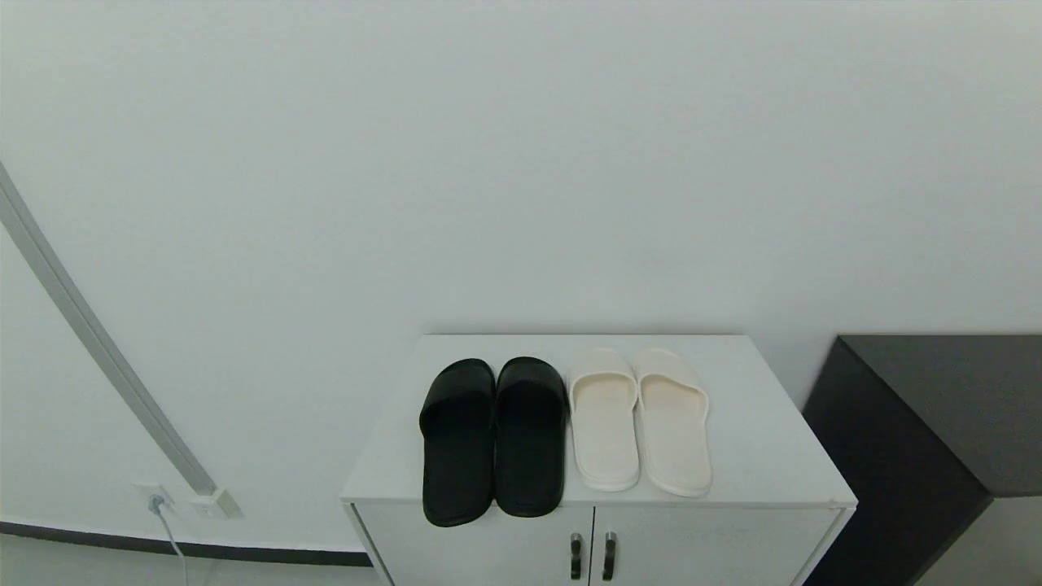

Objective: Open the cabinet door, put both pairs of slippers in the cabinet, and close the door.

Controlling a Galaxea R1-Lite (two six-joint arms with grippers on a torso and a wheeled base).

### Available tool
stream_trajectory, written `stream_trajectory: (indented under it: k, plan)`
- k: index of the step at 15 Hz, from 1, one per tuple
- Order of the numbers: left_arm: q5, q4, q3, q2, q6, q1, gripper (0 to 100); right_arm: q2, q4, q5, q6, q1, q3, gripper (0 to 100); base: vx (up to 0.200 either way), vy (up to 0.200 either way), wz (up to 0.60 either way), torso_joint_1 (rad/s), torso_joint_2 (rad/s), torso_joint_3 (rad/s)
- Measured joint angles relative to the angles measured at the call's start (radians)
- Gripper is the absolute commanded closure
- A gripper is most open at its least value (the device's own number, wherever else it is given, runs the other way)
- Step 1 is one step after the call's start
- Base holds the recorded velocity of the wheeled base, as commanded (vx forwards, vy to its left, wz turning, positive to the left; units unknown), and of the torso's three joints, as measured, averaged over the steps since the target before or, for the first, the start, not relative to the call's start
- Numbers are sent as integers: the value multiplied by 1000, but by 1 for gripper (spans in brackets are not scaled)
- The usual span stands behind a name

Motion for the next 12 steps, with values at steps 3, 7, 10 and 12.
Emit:
stream_trajectory:
  k: [3,7,10,12]
  plan:
    - [0,0,0,0,1,0,100,17,5,25,74,7,-91,0,0,0,0,0,0,0]
    - [-1,0,0,0,1,0,100,177,154,177,47,28,-252,0,0,0,0,0,0,0]
    - [-2,0,0,0,2,0,100,392,53,268,18,51,-234,0,0,0,0,0,0,0]
    - [-2,0,0,0,2,0,100,570,-51,284,17,103,-236,0,0,0,0,0,0,0]
